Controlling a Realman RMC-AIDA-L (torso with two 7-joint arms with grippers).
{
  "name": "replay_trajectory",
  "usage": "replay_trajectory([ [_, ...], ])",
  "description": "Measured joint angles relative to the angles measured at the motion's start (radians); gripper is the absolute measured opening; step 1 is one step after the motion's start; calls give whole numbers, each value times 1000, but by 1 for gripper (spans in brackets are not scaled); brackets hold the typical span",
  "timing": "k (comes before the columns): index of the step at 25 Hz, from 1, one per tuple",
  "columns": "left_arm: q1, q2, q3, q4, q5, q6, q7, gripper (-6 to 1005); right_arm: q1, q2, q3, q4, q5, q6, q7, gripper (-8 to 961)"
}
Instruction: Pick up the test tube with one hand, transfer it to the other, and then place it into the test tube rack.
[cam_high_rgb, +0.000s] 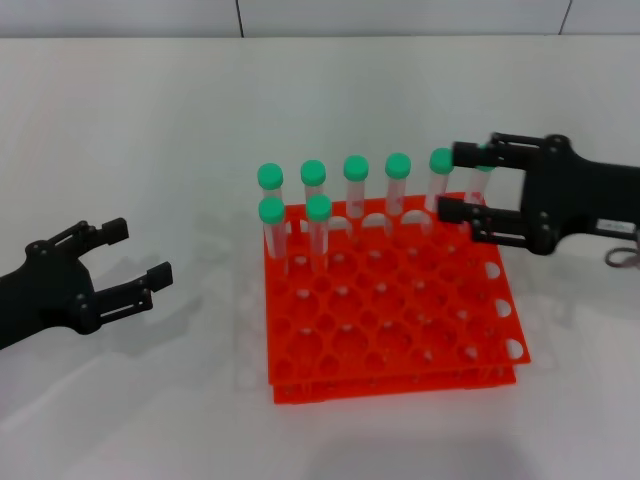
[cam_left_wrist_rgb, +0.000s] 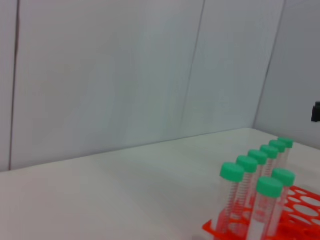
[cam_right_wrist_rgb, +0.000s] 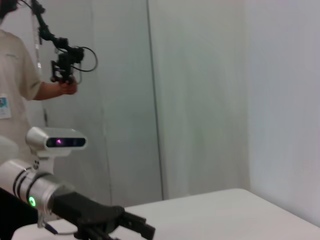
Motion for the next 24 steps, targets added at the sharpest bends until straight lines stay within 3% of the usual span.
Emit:
replay_trajectory([
  [6, -32, 31, 0, -22, 10, 65, -8, 870, -62, -8, 19, 9, -3, -19, -88, 643],
  [12, -71, 62, 0, -46, 81, 143, -28, 870, -74, -12, 23, 76, -27, -18, -142, 645],
  [22, -96, 77, 0, -42, 141, 175, -59, 870, -71, -17, 38, 133, -33, 23, -166, 885],
  [24, -98, 78, 0, -41, 146, 175, -61, 870, -71, -18, 38, 133, -34, 22, -167, 885],
])
